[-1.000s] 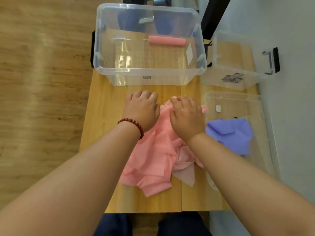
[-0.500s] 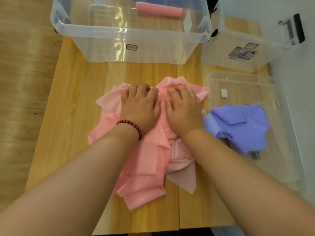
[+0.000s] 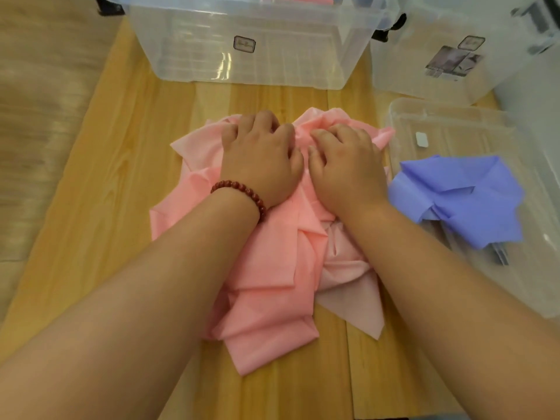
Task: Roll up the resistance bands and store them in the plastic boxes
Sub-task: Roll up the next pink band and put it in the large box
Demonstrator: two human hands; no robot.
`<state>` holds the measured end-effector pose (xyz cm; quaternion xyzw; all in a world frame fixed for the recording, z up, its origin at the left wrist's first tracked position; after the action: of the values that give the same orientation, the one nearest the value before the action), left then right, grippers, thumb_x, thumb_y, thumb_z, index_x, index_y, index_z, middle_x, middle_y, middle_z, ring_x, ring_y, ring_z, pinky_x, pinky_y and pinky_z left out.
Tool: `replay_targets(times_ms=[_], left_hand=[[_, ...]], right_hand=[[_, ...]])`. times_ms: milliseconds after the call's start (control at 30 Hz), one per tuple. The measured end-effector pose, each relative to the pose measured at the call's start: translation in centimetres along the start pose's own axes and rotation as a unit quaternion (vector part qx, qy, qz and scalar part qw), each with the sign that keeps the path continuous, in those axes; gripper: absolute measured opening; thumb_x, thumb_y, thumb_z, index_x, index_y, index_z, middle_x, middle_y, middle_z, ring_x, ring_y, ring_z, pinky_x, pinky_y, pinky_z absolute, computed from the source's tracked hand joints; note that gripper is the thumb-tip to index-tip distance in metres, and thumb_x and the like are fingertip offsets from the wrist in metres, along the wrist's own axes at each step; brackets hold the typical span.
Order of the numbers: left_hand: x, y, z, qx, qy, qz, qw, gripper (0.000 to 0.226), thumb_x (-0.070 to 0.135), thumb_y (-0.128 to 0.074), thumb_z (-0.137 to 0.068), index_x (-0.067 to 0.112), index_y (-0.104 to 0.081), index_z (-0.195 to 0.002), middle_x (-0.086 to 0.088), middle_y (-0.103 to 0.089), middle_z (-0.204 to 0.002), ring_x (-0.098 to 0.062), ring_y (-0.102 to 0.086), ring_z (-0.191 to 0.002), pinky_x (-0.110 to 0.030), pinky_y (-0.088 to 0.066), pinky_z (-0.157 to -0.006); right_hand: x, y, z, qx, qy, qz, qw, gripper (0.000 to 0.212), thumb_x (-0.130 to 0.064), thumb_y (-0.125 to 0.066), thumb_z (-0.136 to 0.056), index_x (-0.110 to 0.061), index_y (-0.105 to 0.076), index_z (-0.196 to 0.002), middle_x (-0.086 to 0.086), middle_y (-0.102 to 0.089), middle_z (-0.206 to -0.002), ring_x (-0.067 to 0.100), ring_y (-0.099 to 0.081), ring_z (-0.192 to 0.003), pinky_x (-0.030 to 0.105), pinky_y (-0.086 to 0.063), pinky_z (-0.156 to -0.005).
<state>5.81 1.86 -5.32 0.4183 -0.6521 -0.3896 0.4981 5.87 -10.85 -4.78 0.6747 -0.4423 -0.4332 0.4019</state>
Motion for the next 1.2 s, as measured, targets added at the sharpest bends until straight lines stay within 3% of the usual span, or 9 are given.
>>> replay_targets(times_ms=[100, 267, 433, 567, 667, 833, 967, 1067, 1200], left_hand=[[-0.1, 0.1, 0.1, 0.008, -0.004, -0.003, 1.000, 0.037, 0.039, -0.042, -0.094, 0.020, -0.064, -0.117, -0.005, -0.054, -0.120, -0.027, -0.045, -0.116, -0.041, -0.027, -0.099], [0.4, 0.2, 0.6, 0.011, -0.022, -0.017, 1.000, 0.038, 0.038, -0.039, -0.097, 0.020, -0.064, -0.119, -0.006, -0.055, -0.121, -0.028, -0.046, -0.118, -0.041, -0.029, -0.100], [1.4, 0.9, 1.4, 0.010, -0.039, -0.063, 0.997, 0.036, 0.037, -0.034, -0.100, 0.017, -0.060, -0.115, -0.009, -0.055, -0.120, -0.030, -0.048, -0.115, -0.041, -0.037, -0.091], [1.9, 1.6, 2.6, 0.021, -0.059, -0.073, 0.995, 0.035, 0.034, -0.035, -0.100, 0.013, -0.061, -0.109, -0.012, -0.060, -0.114, -0.033, -0.052, -0.109, -0.043, -0.044, -0.085], [2.2, 2.4, 3.5, 0.042, -0.060, -0.075, 0.995, 0.038, 0.035, -0.032, -0.099, 0.014, -0.062, -0.109, -0.010, -0.063, -0.109, -0.033, -0.055, -0.104, -0.042, -0.044, -0.082], [3.2, 2.6, 4.9, 0.033, -0.063, -0.115, 0.991, 0.056, 0.043, -0.017, -0.090, 0.020, -0.062, -0.112, -0.001, -0.066, -0.114, -0.029, -0.055, -0.109, -0.041, -0.034, -0.092], [3.5, 2.5, 5.9, -0.011, -0.044, -0.145, 0.988, 0.046, 0.042, -0.020, -0.101, 0.027, -0.061, -0.114, 0.007, -0.065, -0.119, -0.023, -0.049, -0.117, -0.047, -0.022, -0.101], [4.1, 3.1, 6.6, -0.022, -0.035, -0.141, 0.989, 0.044, 0.043, -0.021, -0.102, 0.027, -0.059, -0.118, 0.007, -0.062, -0.125, -0.023, -0.046, -0.120, -0.045, -0.024, -0.099], [5.0, 3.6, 8.0, -0.010, -0.041, -0.083, 0.996, 0.046, 0.046, -0.025, -0.103, 0.025, -0.060, -0.125, 0.003, -0.058, -0.133, -0.025, -0.044, -0.126, -0.044, -0.035, -0.100]], right_hand=[[-0.3, 0.3, 0.2, -0.008, 0.013, 0.024, 1.000, 0.051, -0.037, -0.034, -0.090, -0.008, -0.070, -0.111, 0.017, -0.067, -0.109, 0.041, -0.057, -0.104, 0.049, -0.045, -0.086], [-0.2, 0.2, 0.3, -0.039, 0.035, 0.065, 0.996, 0.035, -0.031, -0.042, -0.100, -0.009, -0.064, -0.117, 0.015, -0.062, -0.118, 0.037, -0.053, -0.112, 0.048, -0.043, -0.091], [-0.8, 1.1, 1.0, -0.054, 0.050, 0.081, 0.994, 0.037, -0.033, -0.035, -0.104, -0.016, -0.058, -0.127, 0.011, -0.057, -0.128, 0.033, -0.051, -0.116, 0.044, -0.039, -0.093], [-1.0, 2.1, 1.4, -0.083, 0.057, 0.032, 0.994, 0.034, -0.034, -0.035, -0.104, -0.025, -0.062, -0.123, 0.006, -0.056, -0.129, 0.029, -0.049, -0.119, 0.056, -0.035, -0.104], [-0.5, 3.2, 1.7, -0.112, 0.054, -0.008, 0.992, 0.030, -0.035, -0.039, -0.102, -0.026, -0.065, -0.114, 0.005, -0.059, -0.125, 0.031, -0.051, -0.116, 0.062, -0.038, -0.101], [0.4, 3.5, 3.7, -0.150, 0.065, -0.005, 0.987, 0.035, -0.040, -0.039, -0.101, -0.025, -0.057, -0.128, 0.008, -0.054, -0.132, 0.031, -0.052, -0.116, 0.050, -0.042, -0.101], [0.5, 3.8, 5.4, -0.174, 0.066, 0.014, 0.982, 0.044, -0.047, -0.031, -0.102, -0.026, -0.052, -0.135, 0.008, -0.051, -0.136, 0.032, -0.050, -0.120, 0.045, -0.042, -0.099], [0.6, 4.5, 6.6, -0.174, 0.068, 0.018, 0.982, 0.047, -0.048, -0.025, -0.103, -0.031, -0.047, -0.141, 0.007, -0.047, -0.144, 0.031, -0.047, -0.128, 0.046, -0.039, -0.103], [1.0, 5.0, 8.2, -0.166, 0.068, 0.031, 0.983, 0.048, -0.048, -0.024, -0.104, -0.028, -0.049, -0.139, 0.009, -0.052, -0.132, 0.030, -0.050, -0.121, 0.043, -0.040, -0.095]])
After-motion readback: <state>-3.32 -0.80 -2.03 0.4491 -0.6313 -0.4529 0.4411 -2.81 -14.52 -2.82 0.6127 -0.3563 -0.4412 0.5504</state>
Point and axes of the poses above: each hand's wrist, its own z-axis away from the middle knuckle, its own y-axis out of the back of the hand, x = y × z, the point moved 5 cm from there along -z, towards the middle knuckle
